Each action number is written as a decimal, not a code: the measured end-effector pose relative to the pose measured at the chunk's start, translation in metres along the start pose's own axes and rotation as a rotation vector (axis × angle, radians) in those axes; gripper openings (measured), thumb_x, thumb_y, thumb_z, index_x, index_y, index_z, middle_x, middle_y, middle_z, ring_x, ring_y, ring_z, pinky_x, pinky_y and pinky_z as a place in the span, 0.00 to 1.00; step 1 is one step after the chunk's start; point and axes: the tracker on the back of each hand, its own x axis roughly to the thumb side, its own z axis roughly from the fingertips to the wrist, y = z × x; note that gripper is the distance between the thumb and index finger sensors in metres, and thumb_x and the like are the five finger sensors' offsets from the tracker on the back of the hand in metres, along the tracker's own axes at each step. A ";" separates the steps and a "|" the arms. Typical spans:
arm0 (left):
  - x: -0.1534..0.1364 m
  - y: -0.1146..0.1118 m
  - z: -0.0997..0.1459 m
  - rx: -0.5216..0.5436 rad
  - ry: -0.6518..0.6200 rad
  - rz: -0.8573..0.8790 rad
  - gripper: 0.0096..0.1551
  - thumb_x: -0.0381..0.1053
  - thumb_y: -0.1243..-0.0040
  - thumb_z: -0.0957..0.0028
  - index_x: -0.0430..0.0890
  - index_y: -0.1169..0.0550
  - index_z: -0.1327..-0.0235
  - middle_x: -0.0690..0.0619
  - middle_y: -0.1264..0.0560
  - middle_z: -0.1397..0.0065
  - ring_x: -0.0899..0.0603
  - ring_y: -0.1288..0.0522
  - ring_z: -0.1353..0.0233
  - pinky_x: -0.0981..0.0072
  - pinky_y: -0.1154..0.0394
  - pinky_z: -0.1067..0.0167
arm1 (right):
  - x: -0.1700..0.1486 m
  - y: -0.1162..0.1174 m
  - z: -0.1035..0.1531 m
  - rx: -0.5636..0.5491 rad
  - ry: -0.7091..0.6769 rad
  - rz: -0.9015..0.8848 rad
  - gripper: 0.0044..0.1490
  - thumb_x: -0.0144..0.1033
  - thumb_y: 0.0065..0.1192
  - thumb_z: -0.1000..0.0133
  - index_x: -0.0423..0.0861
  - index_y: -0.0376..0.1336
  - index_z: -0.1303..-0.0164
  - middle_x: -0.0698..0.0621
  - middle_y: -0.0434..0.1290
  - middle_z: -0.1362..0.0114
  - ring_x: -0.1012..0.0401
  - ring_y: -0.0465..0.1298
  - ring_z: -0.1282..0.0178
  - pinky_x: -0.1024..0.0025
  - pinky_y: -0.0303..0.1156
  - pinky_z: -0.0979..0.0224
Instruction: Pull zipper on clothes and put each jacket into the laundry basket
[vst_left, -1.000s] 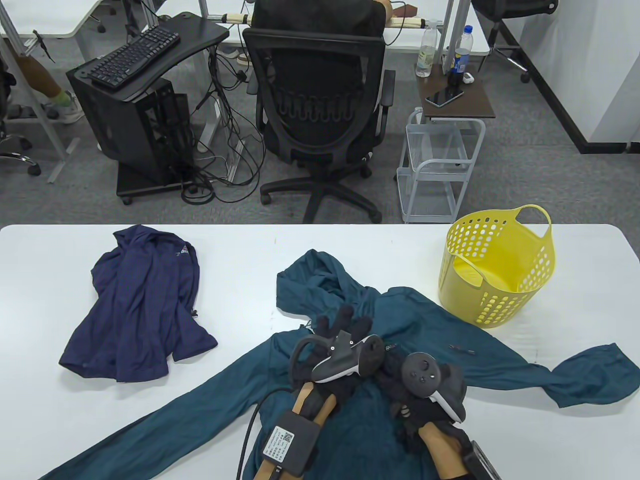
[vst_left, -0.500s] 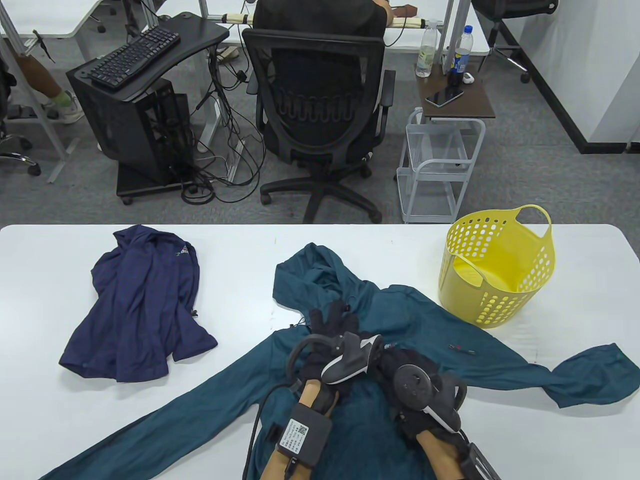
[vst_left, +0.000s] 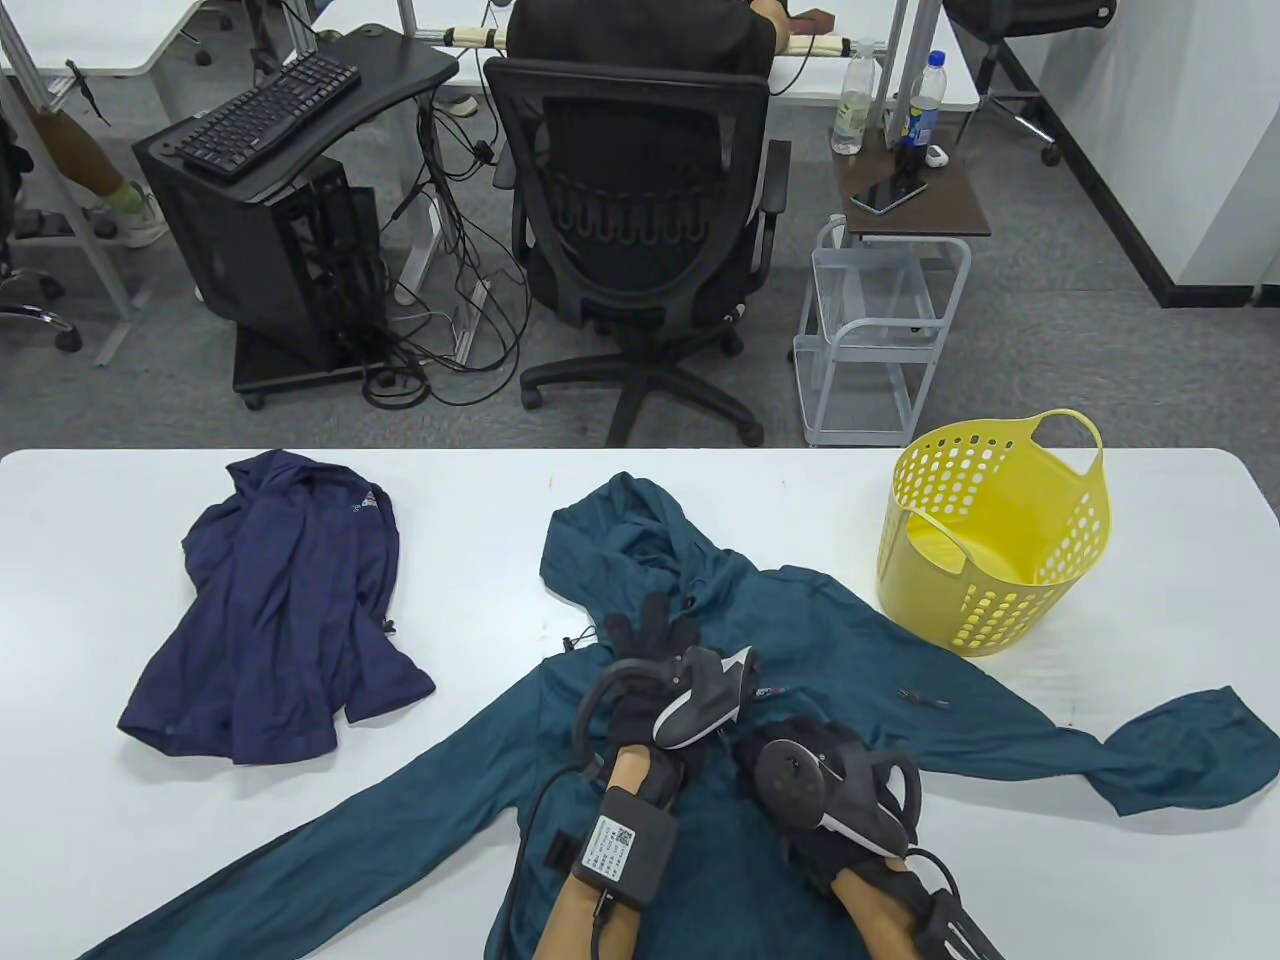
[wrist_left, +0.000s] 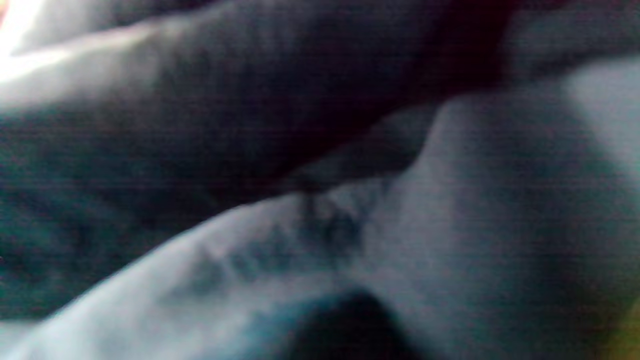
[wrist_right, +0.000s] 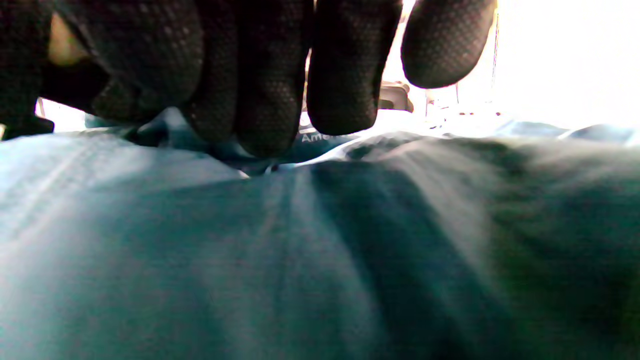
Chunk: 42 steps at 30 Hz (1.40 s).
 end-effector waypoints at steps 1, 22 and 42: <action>0.001 0.000 0.000 0.004 -0.002 -0.005 0.23 0.54 0.60 0.59 0.79 0.30 0.55 0.67 0.39 0.19 0.44 0.54 0.15 0.32 0.53 0.24 | -0.001 0.000 0.000 0.019 -0.007 -0.008 0.24 0.51 0.67 0.47 0.61 0.73 0.41 0.59 0.80 0.31 0.52 0.77 0.28 0.45 0.68 0.26; -0.032 0.038 0.039 0.094 0.072 0.293 0.30 0.55 0.54 0.55 0.76 0.33 0.37 0.61 0.38 0.18 0.42 0.47 0.17 0.33 0.47 0.27 | -0.017 0.018 -0.006 0.210 0.086 -0.102 0.24 0.52 0.65 0.47 0.64 0.71 0.39 0.59 0.76 0.23 0.54 0.75 0.24 0.47 0.69 0.25; 0.002 -0.010 0.053 -0.266 -0.038 0.269 0.33 0.52 0.52 0.52 0.82 0.39 0.37 0.65 0.37 0.16 0.42 0.41 0.17 0.35 0.41 0.28 | -0.013 0.003 0.003 -0.016 0.010 -0.058 0.23 0.50 0.69 0.48 0.63 0.74 0.42 0.58 0.82 0.30 0.51 0.78 0.27 0.41 0.66 0.24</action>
